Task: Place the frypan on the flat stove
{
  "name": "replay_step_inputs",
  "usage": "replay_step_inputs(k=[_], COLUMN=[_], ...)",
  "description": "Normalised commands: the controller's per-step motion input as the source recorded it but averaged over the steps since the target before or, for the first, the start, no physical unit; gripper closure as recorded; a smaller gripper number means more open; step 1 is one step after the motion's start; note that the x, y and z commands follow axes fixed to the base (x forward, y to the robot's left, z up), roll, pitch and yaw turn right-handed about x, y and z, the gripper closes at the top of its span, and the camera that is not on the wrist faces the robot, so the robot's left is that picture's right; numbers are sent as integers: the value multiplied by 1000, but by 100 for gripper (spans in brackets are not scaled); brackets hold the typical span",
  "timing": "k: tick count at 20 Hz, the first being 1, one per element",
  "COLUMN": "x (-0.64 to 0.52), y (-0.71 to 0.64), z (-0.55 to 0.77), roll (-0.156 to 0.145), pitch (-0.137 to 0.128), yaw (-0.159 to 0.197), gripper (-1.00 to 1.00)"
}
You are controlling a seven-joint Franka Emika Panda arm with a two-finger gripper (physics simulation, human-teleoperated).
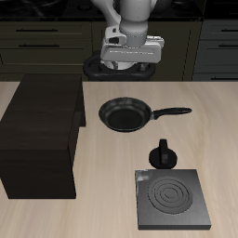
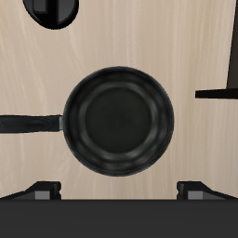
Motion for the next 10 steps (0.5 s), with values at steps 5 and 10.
replay_step_inputs(k=[5, 10], x=[-114, -214], y=[110, 111], z=[-221, -315], roll=[18, 30], pitch=[2, -22], yaw=[26, 31], gripper=[-100, -100])
